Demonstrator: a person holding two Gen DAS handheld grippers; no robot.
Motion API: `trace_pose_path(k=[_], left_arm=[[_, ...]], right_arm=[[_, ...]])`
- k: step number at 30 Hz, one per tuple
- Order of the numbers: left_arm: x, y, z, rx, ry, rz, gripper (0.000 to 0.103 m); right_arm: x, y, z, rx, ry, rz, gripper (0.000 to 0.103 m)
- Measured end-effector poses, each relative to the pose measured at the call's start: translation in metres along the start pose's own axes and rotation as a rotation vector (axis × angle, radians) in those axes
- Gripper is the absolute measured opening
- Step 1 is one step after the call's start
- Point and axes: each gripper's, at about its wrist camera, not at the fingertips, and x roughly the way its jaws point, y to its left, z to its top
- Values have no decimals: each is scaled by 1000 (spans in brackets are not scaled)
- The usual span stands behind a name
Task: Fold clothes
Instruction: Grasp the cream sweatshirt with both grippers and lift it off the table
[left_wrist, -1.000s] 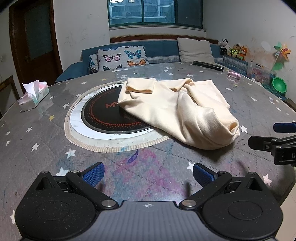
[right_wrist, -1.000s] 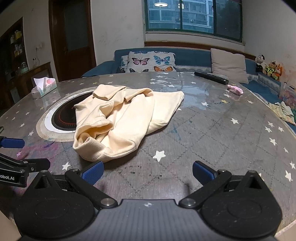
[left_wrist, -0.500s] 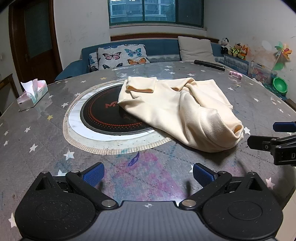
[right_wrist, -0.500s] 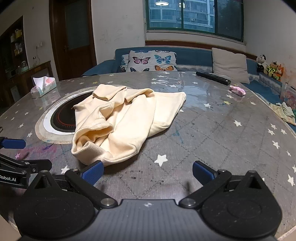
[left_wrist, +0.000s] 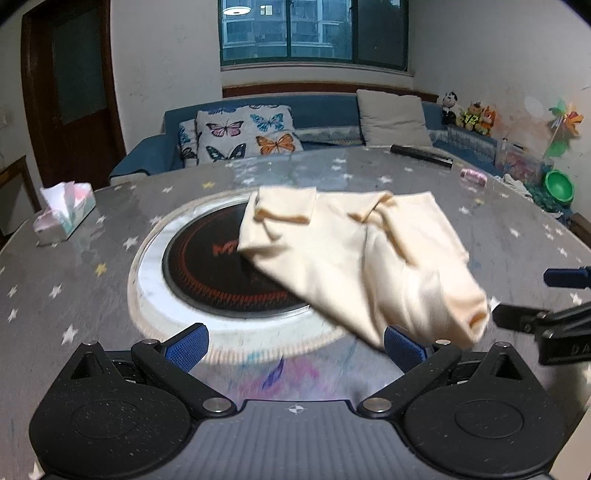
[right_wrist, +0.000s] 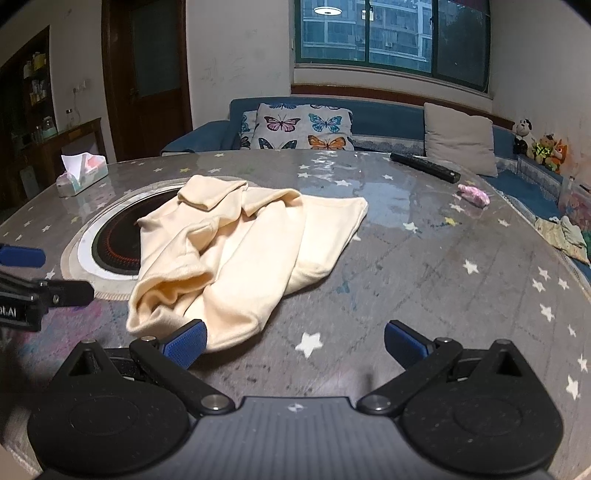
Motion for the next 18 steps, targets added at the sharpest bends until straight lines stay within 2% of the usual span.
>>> trace_pose_path(k=[6, 11, 13, 16, 18], left_arm=[[14, -9, 32, 13, -17, -56, 85], [40, -29, 59, 83, -17, -95, 79], [56, -36, 66, 109, 5, -112, 73], [80, -42, 74, 123, 49, -131, 60], [95, -43, 76, 122, 75, -142, 45]], right_arm=[[10, -7, 20, -18, -8, 7, 102], [24, -17, 37, -14, -12, 13, 99], [28, -23, 43, -4, -13, 15, 97], [39, -34, 56, 17, -7, 24, 94], [46, -40, 64, 25, -4, 26, 92]])
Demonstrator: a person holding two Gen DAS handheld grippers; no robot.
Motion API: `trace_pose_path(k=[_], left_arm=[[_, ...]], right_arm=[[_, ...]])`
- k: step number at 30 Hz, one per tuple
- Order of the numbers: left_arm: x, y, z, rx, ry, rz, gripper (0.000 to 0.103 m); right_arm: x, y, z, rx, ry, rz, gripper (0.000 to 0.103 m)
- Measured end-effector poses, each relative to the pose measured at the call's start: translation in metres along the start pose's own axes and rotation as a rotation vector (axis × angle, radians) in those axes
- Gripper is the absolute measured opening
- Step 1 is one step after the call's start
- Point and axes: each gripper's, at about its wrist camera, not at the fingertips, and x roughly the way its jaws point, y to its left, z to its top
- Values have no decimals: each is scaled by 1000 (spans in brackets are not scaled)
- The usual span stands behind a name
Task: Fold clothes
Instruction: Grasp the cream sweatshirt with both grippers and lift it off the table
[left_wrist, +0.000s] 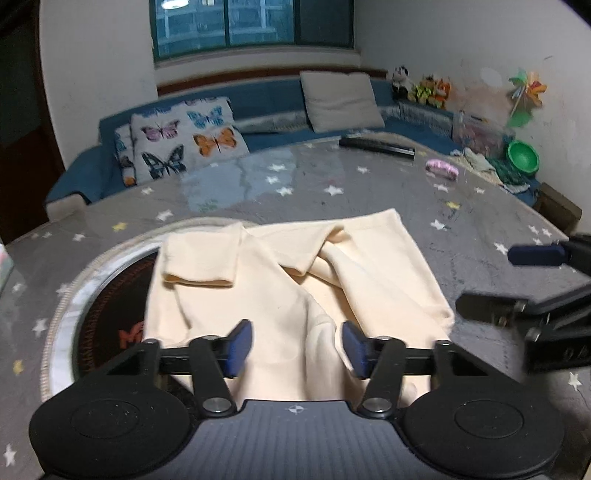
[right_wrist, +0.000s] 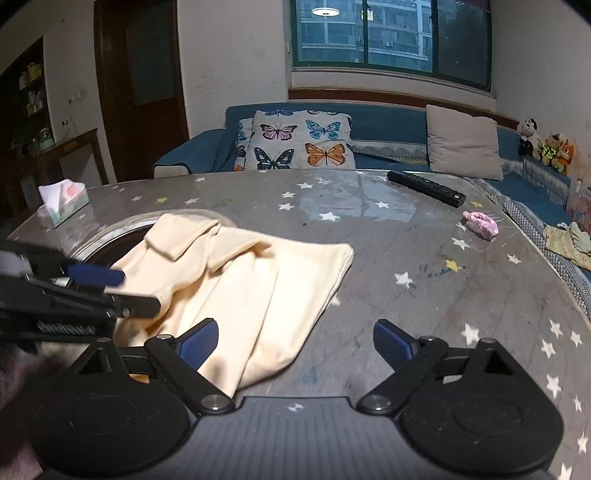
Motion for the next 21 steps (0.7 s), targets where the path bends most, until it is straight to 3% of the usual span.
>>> trace_pose_path(k=[1, 3, 5, 18, 21], left_arm=[[5, 1, 0, 1, 8, -9, 40], [11, 2, -2, 5, 20, -32, 14], [10, 6, -7, -5, 20, -25, 8], [-39, 48, -36, -110, -27, 18, 5], [-42, 55, -40, -133, -19, 21, 5]], right_arm=[[5, -2, 4, 1, 2, 6, 90], [13, -4, 11, -5, 8, 19, 87], [25, -5, 19, -19, 15, 34, 84], [129, 12, 55, -3, 98, 151, 56], [140, 14, 58, 3, 96, 160, 40]])
